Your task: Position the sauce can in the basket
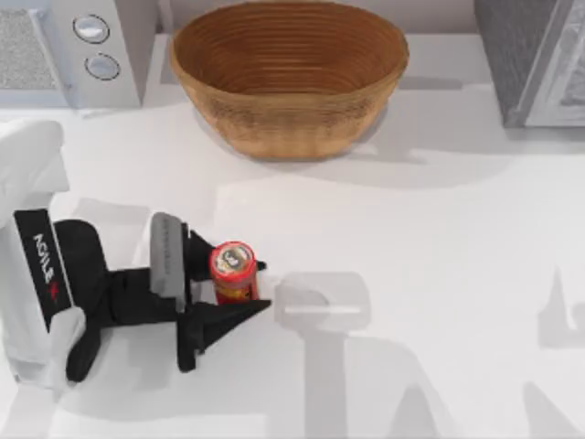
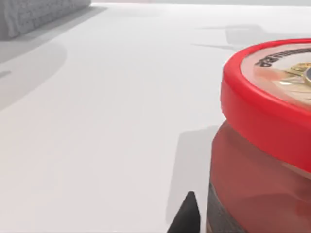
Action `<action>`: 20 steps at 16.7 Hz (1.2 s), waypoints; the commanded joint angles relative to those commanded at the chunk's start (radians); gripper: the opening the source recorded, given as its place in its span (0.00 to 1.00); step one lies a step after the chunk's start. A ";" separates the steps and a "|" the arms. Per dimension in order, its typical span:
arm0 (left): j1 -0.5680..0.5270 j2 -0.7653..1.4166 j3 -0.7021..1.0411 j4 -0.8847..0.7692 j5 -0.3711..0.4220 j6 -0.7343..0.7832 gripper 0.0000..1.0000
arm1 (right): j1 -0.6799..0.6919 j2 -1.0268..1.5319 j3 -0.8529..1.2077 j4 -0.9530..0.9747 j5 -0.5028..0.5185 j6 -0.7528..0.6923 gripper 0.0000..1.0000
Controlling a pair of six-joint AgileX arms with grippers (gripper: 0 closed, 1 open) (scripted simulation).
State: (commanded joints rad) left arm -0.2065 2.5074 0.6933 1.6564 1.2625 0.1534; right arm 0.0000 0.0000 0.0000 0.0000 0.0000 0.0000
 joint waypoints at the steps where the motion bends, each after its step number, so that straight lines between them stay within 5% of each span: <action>1: 0.010 -0.012 0.003 -0.050 0.015 0.049 0.00 | 0.000 0.000 0.000 0.000 0.000 0.000 1.00; 7: 0.099 -0.127 0.019 -0.538 0.132 0.523 0.00 | 0.000 0.000 0.000 0.000 0.000 0.000 1.00; 20: 0.306 -0.435 0.017 -2.000 0.309 1.713 0.00 | 0.000 0.000 0.000 0.000 0.000 0.000 1.00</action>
State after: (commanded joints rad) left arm 0.0995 2.0728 0.7107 -0.3439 1.5719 1.8667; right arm 0.0000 0.0000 0.0000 0.0000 0.0000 0.0000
